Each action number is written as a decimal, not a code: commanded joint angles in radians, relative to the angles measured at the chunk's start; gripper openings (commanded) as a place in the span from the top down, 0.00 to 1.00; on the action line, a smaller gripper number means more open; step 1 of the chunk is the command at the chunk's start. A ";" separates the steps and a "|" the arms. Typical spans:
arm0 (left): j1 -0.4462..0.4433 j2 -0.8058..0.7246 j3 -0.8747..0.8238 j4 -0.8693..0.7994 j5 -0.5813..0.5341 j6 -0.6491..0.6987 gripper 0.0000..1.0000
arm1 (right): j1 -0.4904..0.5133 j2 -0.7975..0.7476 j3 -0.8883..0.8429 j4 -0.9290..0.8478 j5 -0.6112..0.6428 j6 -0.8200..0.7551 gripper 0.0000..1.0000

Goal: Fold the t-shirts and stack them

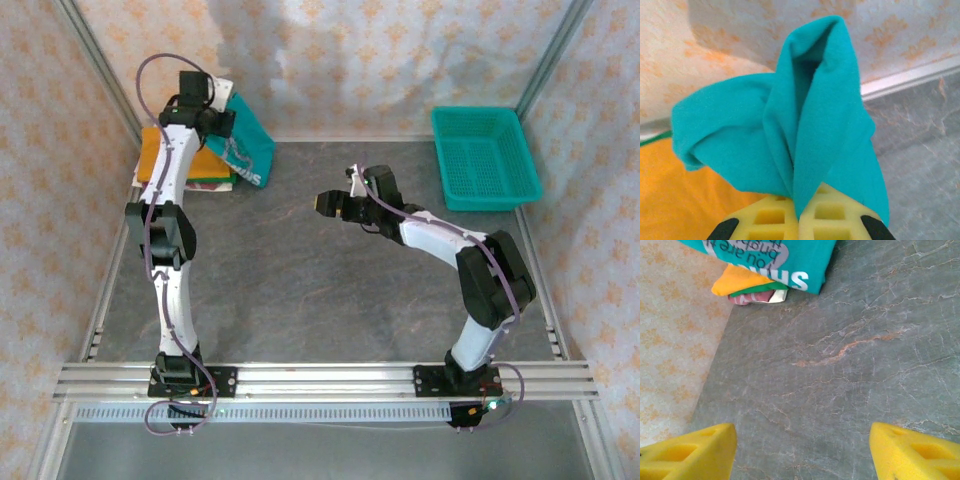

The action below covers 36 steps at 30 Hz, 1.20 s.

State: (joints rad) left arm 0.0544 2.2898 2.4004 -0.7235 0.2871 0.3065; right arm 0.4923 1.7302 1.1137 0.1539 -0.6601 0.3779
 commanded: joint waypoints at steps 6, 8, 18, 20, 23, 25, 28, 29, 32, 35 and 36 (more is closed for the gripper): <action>0.100 0.094 0.221 -0.088 0.101 0.049 1.00 | 0.005 -0.049 0.020 -0.119 0.022 -0.057 0.29; 0.136 0.108 0.238 -0.075 0.127 0.038 1.00 | 0.005 -0.055 0.018 -0.137 0.034 -0.061 0.29; 0.300 0.223 0.328 -0.021 0.257 -0.021 1.00 | 0.005 -0.052 0.038 -0.203 0.076 -0.069 0.29; 0.320 0.254 0.344 -0.022 0.259 -0.023 1.00 | 0.005 -0.047 0.047 -0.207 0.073 -0.072 0.29; 0.335 0.290 0.345 -0.020 0.211 -0.012 1.00 | 0.005 -0.035 0.074 -0.226 0.068 -0.071 0.29; 0.335 0.304 0.344 -0.017 0.105 -0.013 0.54 | 0.005 -0.032 0.087 -0.226 0.054 -0.065 0.29; 0.335 0.278 0.343 -0.030 -0.050 -0.054 0.00 | 0.005 -0.036 0.101 -0.228 0.062 -0.067 0.29; 0.335 0.255 0.338 -0.039 -0.104 -0.078 0.00 | 0.005 -0.040 0.105 -0.231 0.073 -0.073 0.29; 0.335 0.152 0.289 -0.053 -0.232 -0.170 0.00 | 0.005 -0.060 0.109 -0.237 0.120 -0.092 0.29; 0.324 -0.052 0.057 0.052 -0.222 -0.233 0.00 | 0.005 -0.097 0.094 -0.235 0.230 -0.112 0.29; 0.317 -0.136 -0.055 0.126 -0.204 -0.246 0.00 | 0.005 -0.112 0.082 -0.224 0.275 -0.124 0.29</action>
State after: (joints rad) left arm 0.3859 2.4035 2.4863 -0.7418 0.1471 0.1493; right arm 0.4931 1.6943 1.1934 -0.0761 -0.5156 0.3012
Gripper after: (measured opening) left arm 0.992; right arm 0.712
